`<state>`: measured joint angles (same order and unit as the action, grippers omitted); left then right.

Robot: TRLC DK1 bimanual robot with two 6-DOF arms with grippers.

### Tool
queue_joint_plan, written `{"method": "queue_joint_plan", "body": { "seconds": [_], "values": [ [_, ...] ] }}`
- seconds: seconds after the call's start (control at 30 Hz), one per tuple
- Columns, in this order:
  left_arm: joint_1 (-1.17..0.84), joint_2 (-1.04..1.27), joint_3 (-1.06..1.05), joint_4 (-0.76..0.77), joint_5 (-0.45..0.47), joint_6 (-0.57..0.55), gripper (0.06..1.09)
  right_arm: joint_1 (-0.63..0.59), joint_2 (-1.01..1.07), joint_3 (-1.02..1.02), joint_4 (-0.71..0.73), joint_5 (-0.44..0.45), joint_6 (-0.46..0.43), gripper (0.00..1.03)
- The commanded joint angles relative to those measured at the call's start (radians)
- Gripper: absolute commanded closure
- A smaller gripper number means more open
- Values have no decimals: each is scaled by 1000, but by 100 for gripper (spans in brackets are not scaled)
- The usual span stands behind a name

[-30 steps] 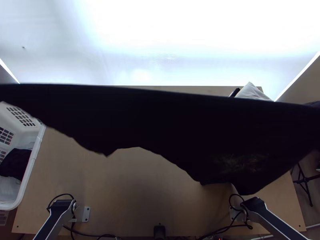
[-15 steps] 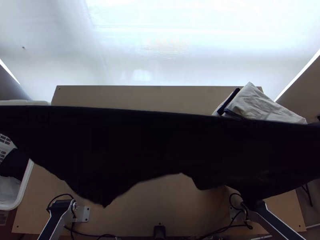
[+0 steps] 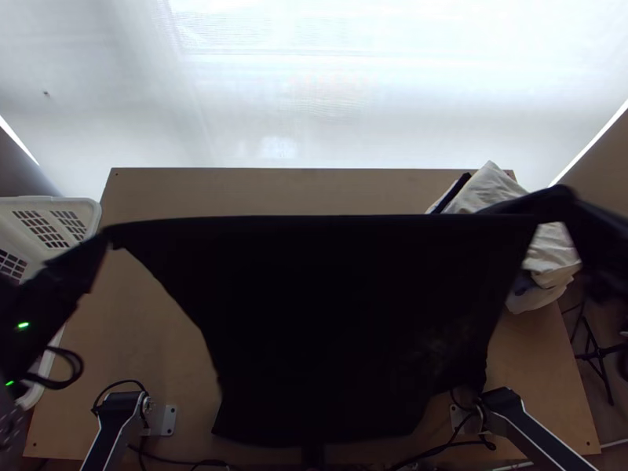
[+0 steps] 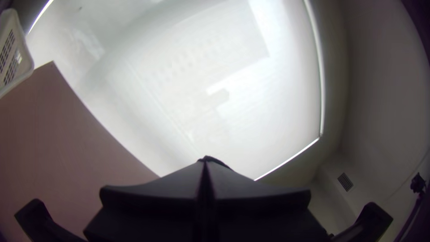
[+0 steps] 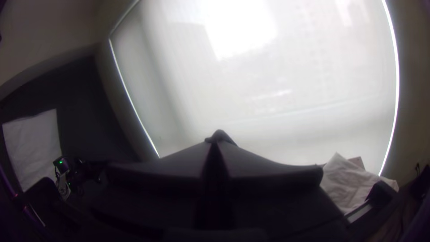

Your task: Fold the t-shirt

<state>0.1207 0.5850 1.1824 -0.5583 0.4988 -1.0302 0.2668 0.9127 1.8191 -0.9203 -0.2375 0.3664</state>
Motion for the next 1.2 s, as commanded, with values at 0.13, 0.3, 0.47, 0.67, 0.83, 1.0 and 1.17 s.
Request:
{"method": "queue_joint_plan", "body": {
  "seconds": [0.13,0.3,0.47,0.67,0.83,1.0,1.17],
  "values": [
    [-38,134,-368,204,18,81,105,-15,43,-520,296,-14,2,100],
    [-29,351,-409,386,17,150,105,-54,178,-603,446,-54,-7,100],
    [-21,598,-376,566,12,168,105,-78,350,-613,571,-71,-41,100],
    [14,888,-242,693,-17,194,105,-100,509,-564,666,-80,-64,100],
    [82,1089,-78,707,-25,226,105,-98,581,-523,690,-80,-66,100],
    [115,1191,0,707,-31,266,105,-90,644,-477,709,-80,-70,100],
    [119,1224,10,707,-31,297,105,-81,703,-442,736,-80,-72,100]
  ]
}}
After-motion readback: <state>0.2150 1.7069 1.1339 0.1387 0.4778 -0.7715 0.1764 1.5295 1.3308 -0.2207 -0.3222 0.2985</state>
